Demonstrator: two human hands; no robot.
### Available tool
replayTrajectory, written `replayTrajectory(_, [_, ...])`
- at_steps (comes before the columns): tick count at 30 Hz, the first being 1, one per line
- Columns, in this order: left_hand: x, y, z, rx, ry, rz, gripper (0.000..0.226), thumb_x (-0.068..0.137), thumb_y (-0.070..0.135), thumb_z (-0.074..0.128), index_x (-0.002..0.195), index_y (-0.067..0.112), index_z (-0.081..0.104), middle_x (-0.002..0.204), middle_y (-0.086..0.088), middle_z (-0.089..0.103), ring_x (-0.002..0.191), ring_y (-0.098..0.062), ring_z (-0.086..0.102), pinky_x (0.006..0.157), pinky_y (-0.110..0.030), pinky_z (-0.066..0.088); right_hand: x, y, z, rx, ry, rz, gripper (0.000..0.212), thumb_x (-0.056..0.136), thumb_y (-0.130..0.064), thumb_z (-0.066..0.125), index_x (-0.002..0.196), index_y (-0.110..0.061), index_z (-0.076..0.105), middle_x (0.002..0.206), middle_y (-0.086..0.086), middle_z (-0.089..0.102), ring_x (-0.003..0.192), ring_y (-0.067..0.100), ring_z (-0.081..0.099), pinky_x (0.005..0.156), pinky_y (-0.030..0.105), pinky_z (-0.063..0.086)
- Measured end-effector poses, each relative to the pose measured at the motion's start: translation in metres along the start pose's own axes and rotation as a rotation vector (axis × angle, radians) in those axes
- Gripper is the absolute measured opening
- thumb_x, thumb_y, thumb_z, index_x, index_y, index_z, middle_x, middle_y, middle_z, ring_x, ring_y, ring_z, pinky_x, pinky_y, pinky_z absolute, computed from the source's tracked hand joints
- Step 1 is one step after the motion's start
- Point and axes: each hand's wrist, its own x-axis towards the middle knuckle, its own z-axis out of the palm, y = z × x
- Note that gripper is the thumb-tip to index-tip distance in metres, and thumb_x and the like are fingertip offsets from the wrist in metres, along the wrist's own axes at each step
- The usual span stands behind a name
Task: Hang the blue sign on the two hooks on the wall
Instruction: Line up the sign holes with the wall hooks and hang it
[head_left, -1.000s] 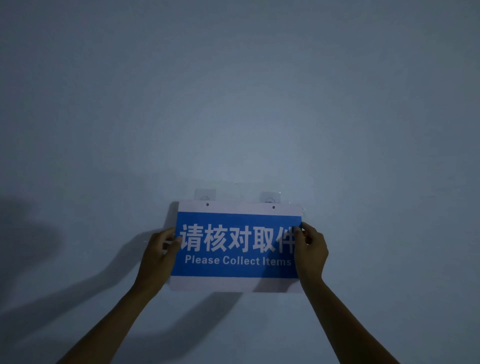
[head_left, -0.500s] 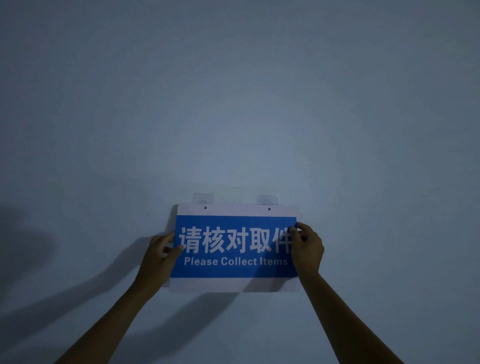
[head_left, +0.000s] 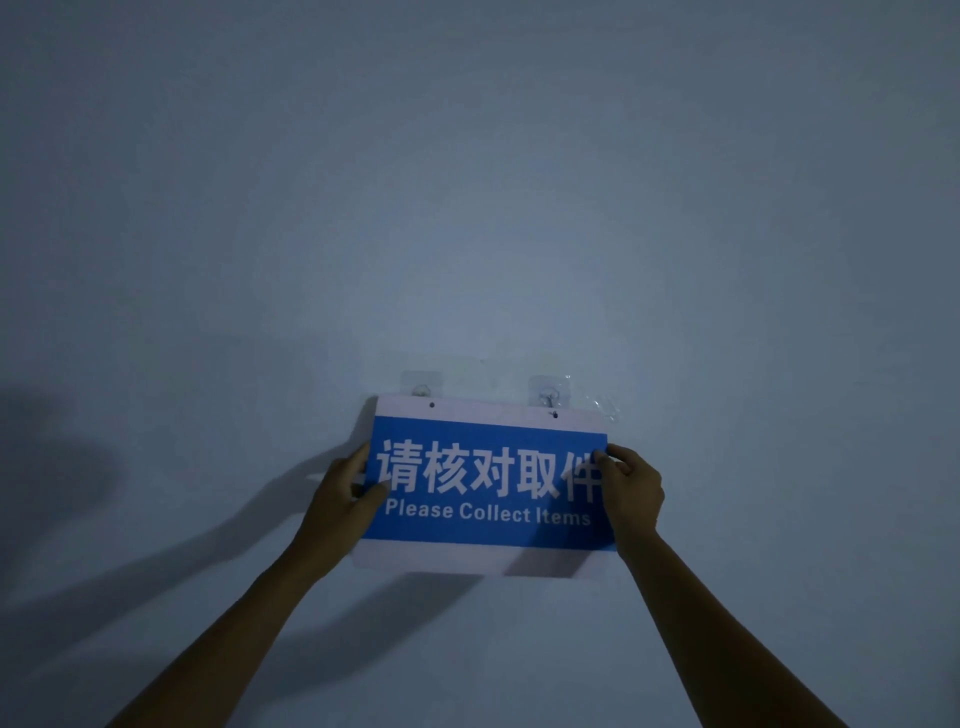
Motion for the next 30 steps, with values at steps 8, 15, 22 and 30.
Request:
replayTrajectory(8, [-0.009, -0.007, -0.012, 0.139, -0.029, 0.020, 0.059, 0.088, 0.011, 0.058, 0.142, 0.022, 0.037, 0.116, -0.004, 0.052, 0.096, -0.021, 0.059, 0.080, -0.039, 0.056, -0.004, -0.006, 0.005, -0.049, -0.020, -0.062, 0.034, 0.093, -0.026, 0.054, 0.121, -0.009, 0.062, 0.113, 0.016, 0.070, 0.093, 0.028, 0.065, 0.080, 0.035, 0.048])
replayTrajectory(15, [-0.004, -0.016, -0.014, 0.212, -0.162, -0.004, 0.075, 0.082, 0.004, 0.064, 0.141, 0.035, 0.028, 0.115, 0.000, 0.054, 0.101, -0.016, 0.057, 0.081, -0.034, 0.056, -0.003, -0.005, 0.004, -0.092, -0.013, -0.076, 0.034, 0.092, -0.028, 0.057, 0.119, -0.010, 0.064, 0.110, 0.015, 0.071, 0.094, 0.029, 0.066, 0.080, 0.034, 0.048])
replayTrajectory(22, [0.004, -0.011, -0.010, 0.139, -0.279, -0.135, 0.066, 0.082, 0.006, 0.065, 0.132, 0.037, 0.035, 0.120, 0.001, 0.053, 0.112, -0.022, 0.057, 0.096, -0.043, 0.052, 0.003, -0.001, 0.000, -0.186, -0.126, -0.027, 0.037, 0.090, -0.021, 0.062, 0.124, -0.010, 0.054, 0.122, 0.014, 0.066, 0.108, 0.033, 0.064, 0.085, 0.039, 0.054])
replayTrajectory(30, [0.008, -0.022, -0.004, 0.237, -0.318, -0.149, 0.067, 0.079, 0.012, 0.065, 0.138, 0.029, 0.037, 0.137, -0.010, 0.050, 0.124, -0.027, 0.052, 0.099, -0.052, 0.049, -0.012, 0.024, -0.025, -0.275, -0.258, -0.115, 0.035, 0.087, -0.006, 0.060, 0.122, -0.007, 0.055, 0.120, 0.014, 0.063, 0.107, 0.030, 0.063, 0.073, 0.024, 0.050])
